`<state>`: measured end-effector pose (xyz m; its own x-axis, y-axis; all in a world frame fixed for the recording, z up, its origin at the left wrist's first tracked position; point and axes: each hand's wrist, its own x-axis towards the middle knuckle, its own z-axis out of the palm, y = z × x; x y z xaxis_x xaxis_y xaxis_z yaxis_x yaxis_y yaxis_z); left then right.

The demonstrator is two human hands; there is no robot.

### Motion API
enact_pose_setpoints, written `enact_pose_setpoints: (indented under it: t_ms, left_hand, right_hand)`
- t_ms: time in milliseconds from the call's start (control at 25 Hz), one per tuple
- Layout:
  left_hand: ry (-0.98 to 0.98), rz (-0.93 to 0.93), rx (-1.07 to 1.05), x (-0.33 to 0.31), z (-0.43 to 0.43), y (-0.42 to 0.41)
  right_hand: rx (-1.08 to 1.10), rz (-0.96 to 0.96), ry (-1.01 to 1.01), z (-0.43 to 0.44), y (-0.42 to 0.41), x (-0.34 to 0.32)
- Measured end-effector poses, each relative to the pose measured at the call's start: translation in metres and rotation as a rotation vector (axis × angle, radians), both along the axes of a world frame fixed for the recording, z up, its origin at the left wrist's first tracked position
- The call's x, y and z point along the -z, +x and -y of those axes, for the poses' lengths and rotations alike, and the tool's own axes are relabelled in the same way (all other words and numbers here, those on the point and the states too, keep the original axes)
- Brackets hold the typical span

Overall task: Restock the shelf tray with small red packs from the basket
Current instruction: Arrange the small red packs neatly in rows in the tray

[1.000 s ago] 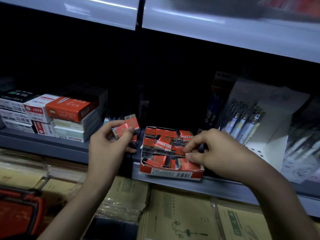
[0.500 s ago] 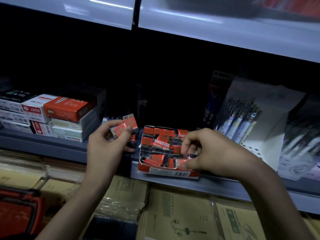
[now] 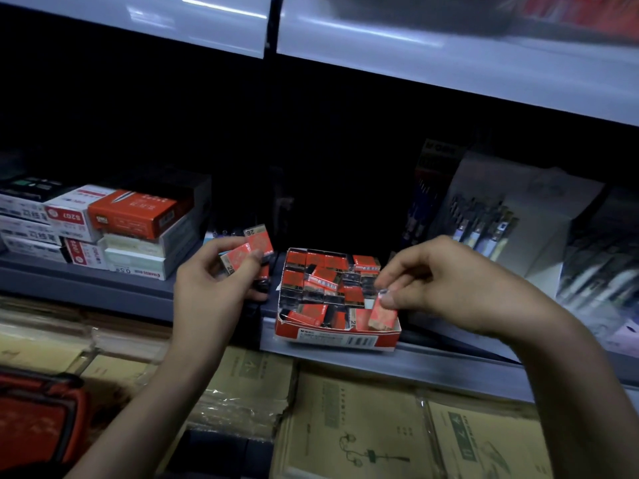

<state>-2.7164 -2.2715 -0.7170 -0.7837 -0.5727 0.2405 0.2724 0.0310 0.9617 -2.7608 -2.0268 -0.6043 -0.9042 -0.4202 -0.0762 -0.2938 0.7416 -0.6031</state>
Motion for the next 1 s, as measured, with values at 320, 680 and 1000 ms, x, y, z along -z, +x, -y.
enact_pose_setpoints:
  t_ms: [320,680,1000]
  left_hand:
    - [-0.032,0.007,-0.015,0.001,-0.001,-0.001]
    - [-0.026,-0.007,-0.001,0.001,-0.001,-0.001]
    - [-0.016,-0.017,-0.001,0.003,0.0,-0.002]
  right_hand:
    - [0.119,-0.121,-0.289,-0.001,-0.007,0.003]
    - [0.179,-0.213,-0.156,0.035,-0.022,0.041]
    - [0.062,-0.202,-0.012,0.027,-0.008,0.023]
